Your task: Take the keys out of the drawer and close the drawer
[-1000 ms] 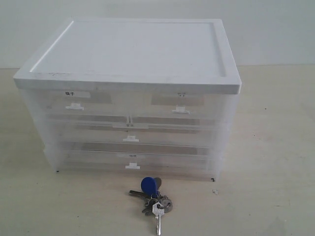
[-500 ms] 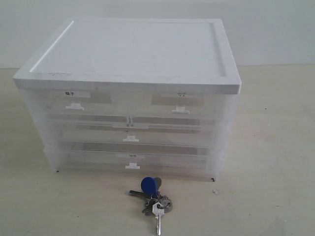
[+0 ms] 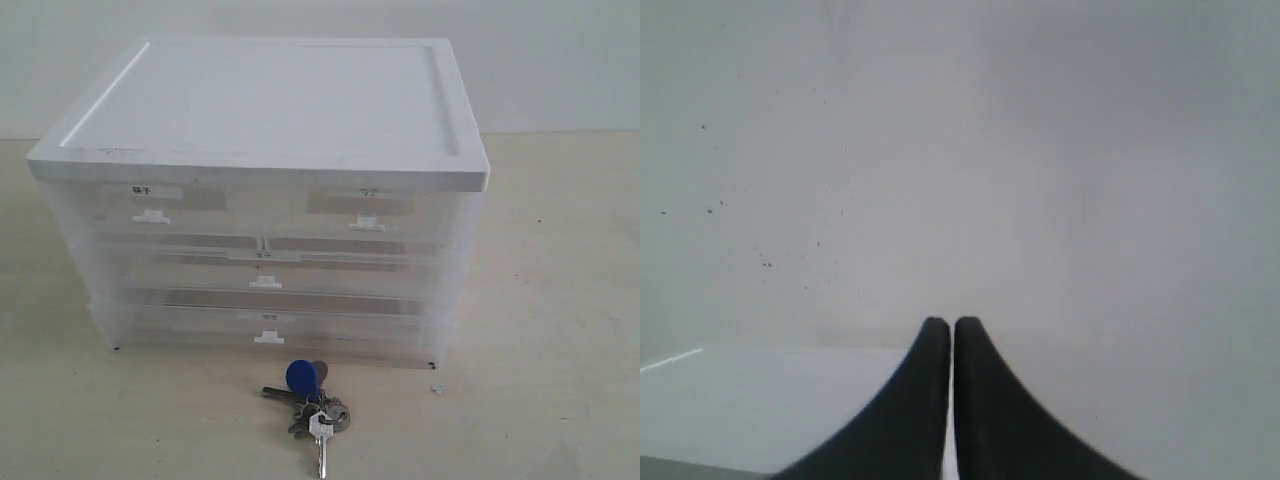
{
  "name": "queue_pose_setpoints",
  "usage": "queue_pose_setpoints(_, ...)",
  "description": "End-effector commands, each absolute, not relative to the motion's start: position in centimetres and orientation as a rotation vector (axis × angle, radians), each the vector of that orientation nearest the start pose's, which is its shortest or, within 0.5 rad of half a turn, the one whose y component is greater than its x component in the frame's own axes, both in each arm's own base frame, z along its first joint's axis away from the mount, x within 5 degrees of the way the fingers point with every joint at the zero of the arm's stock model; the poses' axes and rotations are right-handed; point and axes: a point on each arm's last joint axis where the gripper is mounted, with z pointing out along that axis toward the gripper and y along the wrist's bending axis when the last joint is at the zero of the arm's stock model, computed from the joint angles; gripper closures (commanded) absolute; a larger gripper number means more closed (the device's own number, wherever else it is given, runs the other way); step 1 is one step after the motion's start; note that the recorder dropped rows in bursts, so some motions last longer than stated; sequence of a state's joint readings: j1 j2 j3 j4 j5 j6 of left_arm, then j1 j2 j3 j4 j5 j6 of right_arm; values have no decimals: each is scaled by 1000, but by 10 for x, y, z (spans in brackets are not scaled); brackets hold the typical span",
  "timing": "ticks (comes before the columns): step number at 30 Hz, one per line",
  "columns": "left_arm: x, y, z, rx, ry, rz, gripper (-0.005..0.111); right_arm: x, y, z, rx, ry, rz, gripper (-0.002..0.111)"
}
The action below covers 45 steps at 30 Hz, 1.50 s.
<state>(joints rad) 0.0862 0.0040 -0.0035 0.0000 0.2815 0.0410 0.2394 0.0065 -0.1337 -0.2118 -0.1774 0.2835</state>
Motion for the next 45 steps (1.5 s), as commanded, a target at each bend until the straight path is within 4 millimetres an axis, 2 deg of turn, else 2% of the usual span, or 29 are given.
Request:
queue_pose_setpoints(1, 55, 5, 188, -39, 1763, 96, 102, 45, 16, 243, -220, 1119, 183, 108)
queue_pose_setpoints(2, 55, 5, 188, -39, 1763, 96, 102, 46, 15, 244, -225, 1112, 149, 108)
queue_pose_setpoints(4, 55, 5, 188, -39, 1763, 96, 102, 51, 12, 233, -188, 1244, 123, 108)
queue_pose_setpoints(12, 55, 5, 188, -39, 1763, 96, 102, 55, -2, 221, -39, 1399, -105, 108)
queue_pose_setpoints(22, 55, 5, 188, -39, 1761, 96, 102, 54, -3, 185, -44, 1793, -113, 108)
queue_pose_setpoints(29, 55, 5, 188, -39, 1764, 96, 102, 54, -3, 185, 9, 1796, -67, 108)
queue_pose_setpoints(45, 55, 5, 188, -39, 1764, 96, 102, 54, -3, 184, 11, 1805, -66, 108)
